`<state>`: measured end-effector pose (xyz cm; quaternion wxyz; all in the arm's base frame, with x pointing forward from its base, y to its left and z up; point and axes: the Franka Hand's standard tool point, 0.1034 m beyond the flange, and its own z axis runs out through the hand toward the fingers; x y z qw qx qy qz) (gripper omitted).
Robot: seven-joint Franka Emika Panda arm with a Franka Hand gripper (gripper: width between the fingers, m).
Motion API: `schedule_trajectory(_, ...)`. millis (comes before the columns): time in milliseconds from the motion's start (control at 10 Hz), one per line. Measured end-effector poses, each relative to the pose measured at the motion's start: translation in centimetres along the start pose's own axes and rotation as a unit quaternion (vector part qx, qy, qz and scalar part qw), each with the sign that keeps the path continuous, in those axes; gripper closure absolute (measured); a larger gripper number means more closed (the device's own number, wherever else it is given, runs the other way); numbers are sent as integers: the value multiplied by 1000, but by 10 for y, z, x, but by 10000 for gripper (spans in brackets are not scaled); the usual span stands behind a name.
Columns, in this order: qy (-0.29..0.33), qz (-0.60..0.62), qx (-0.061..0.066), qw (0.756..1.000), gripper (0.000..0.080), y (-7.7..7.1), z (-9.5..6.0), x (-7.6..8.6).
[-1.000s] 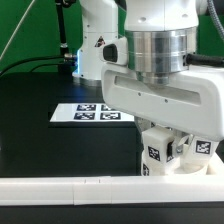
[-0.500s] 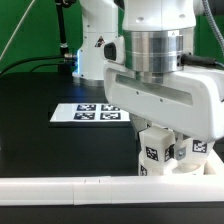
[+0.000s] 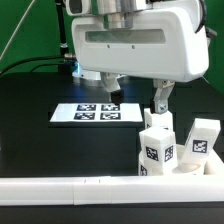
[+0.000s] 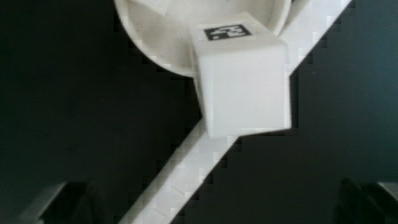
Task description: Assemble stool
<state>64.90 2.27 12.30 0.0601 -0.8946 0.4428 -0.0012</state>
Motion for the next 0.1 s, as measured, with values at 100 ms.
schedule_trajectory(100, 0, 0, 0, 1000, 150, 0, 0, 0)
